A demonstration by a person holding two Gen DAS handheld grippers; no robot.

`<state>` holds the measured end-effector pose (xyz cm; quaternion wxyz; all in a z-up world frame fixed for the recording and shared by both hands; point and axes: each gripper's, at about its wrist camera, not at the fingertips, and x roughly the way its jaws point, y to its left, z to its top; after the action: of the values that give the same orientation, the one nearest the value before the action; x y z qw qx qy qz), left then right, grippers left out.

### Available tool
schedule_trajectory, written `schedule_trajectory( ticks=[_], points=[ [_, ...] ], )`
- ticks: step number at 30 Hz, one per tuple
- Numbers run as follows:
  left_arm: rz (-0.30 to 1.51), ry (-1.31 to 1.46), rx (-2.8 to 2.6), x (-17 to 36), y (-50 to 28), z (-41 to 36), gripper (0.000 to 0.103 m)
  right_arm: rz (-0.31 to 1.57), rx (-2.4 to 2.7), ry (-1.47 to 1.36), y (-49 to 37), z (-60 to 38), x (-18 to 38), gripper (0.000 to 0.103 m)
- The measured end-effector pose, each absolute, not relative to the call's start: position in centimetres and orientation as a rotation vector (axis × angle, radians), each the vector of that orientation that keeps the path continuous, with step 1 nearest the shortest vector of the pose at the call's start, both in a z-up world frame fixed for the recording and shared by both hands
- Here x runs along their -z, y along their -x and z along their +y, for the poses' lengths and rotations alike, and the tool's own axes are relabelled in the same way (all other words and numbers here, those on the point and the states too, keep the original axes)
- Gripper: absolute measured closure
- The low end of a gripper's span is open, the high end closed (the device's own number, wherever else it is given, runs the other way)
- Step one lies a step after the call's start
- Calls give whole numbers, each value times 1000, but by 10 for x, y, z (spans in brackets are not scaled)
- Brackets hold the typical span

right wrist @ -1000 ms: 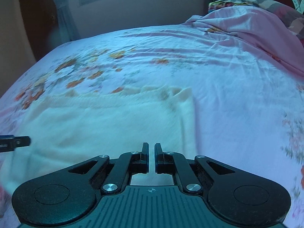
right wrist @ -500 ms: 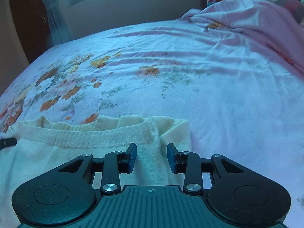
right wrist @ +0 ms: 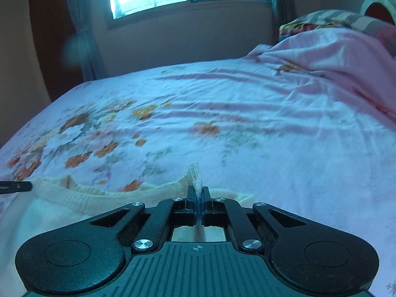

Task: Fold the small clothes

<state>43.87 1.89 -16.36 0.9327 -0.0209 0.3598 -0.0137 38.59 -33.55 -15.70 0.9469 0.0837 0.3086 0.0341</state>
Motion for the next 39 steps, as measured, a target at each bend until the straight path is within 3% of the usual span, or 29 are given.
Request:
schedule_trajectory(
  ticks=[3, 8, 14, 19, 23, 26, 27, 39],
  points=[
    [828, 11, -8, 184, -451, 18, 100, 770, -21, -130, -401, -334, 182, 100],
    [773, -23, -2, 166, -427, 18, 84, 728, 0, -183, -384, -343, 172, 99],
    [799, -96, 131, 159, -379, -12, 77, 680, -117, -170, -335, -311, 153, 86],
    [805, -170, 94, 187, -352, -25, 69, 790, -124, -103, -317, -283, 190, 85],
    [840, -105, 80, 172, -346, -16, 67, 769, -114, -163, -304, -284, 175, 84],
    [827, -128, 59, 169, -335, -11, 43, 734, -136, -126, -287, -276, 167, 75],
    [840, -134, 54, 174, -333, -8, 39, 768, -141, -94, -287, -272, 174, 61],
    [864, -39, 28, 154, -309, 25, 40, 755, -171, -173, -252, -264, 157, 60]
  ],
)
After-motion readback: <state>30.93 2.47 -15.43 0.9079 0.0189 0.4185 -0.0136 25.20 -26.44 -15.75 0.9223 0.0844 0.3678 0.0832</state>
